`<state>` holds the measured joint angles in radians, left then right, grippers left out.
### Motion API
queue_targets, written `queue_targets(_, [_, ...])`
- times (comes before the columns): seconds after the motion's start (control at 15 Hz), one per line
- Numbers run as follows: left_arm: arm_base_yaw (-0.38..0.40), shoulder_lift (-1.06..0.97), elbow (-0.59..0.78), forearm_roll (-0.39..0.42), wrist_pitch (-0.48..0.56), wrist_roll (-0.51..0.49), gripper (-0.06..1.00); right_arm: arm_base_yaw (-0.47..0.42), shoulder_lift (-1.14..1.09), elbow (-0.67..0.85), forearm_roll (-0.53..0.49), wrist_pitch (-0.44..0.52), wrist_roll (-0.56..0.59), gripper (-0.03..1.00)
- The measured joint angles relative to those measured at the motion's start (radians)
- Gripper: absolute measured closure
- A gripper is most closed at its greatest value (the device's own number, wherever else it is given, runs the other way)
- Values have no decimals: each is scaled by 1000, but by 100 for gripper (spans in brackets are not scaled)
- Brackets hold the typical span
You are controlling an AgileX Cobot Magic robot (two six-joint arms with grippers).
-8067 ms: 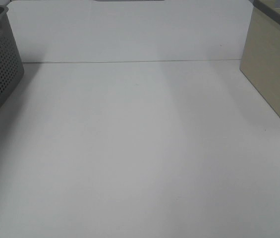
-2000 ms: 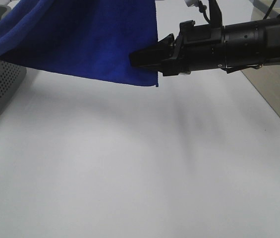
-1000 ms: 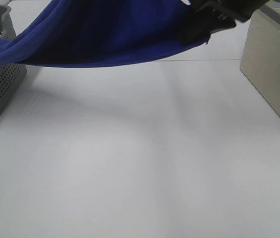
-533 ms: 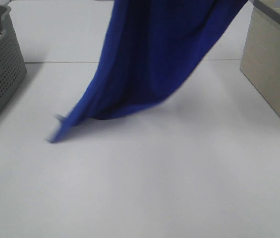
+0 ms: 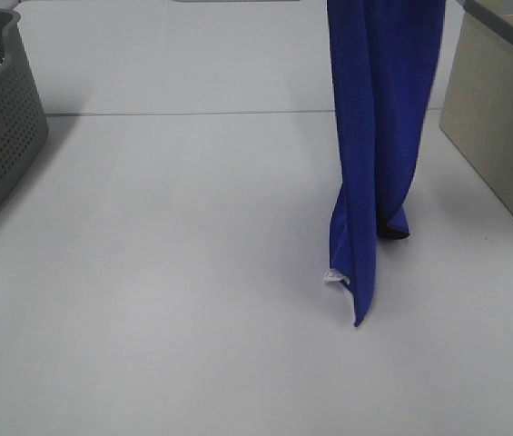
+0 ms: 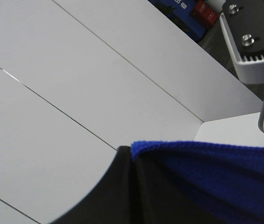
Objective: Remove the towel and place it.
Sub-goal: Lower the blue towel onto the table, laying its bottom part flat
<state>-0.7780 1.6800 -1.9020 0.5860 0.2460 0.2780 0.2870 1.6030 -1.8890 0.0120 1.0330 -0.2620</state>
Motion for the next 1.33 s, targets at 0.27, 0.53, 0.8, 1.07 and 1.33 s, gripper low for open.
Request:
queue_targets(0.27, [91, 0, 0, -3, -54, -271, 94, 0, 0, 0, -12, -192, 1, 95])
queue_targets(0.53, [158, 34, 0, -4, -145, -369, 94, 0, 0, 0, -12, -435, 1, 95])
queue_targets(0.8, [204, 76, 0, -4, -355, -376, 94, 0, 24, 0, -12, -658, 1, 95])
queue_targets(1.07, [267, 130, 0, -4, -527, -376, 94, 0, 59, 0, -12, -773, 1, 95])
queue_targets(1.33, [384, 218, -1, -59, -699, -376, 94, 0, 131, 0, -12, -854, 1, 95])
